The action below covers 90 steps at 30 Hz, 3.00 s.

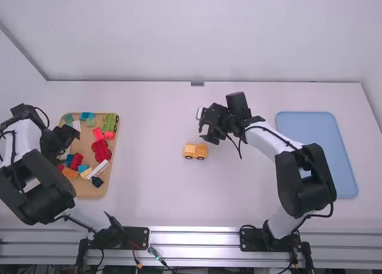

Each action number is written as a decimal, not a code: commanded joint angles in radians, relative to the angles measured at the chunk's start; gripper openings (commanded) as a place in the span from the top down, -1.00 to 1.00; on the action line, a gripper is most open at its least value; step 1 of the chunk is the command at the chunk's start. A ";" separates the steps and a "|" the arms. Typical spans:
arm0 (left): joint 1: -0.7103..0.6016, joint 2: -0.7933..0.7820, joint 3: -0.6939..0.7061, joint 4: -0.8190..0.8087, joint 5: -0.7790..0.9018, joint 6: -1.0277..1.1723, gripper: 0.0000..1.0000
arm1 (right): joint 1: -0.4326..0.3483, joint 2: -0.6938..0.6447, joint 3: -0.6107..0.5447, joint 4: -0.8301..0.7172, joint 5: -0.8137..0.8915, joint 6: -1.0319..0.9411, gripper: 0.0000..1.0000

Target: Assemble lego blocks to make yellow taxi

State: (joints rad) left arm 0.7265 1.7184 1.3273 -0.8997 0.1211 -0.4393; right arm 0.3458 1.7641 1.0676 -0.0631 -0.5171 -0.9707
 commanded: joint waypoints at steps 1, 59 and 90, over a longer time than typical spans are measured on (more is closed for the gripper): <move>-0.004 0.000 -0.040 -0.013 -0.037 -0.094 -0.98 | 0.001 -0.012 0.012 0.004 -0.005 0.005 -0.97; -0.132 0.000 -0.363 0.207 -0.201 -0.544 -0.26 | 0.001 -0.012 0.012 -0.023 -0.005 0.002 -0.98; -0.129 0.000 -0.545 0.485 -0.190 -0.601 0.44 | 0.001 -0.012 0.012 -0.027 -0.005 0.005 -0.97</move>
State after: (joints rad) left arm 0.5972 1.6974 0.8112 -0.4133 -0.0902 -1.0172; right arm 0.3458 1.7641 1.0676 -0.0868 -0.5171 -0.9703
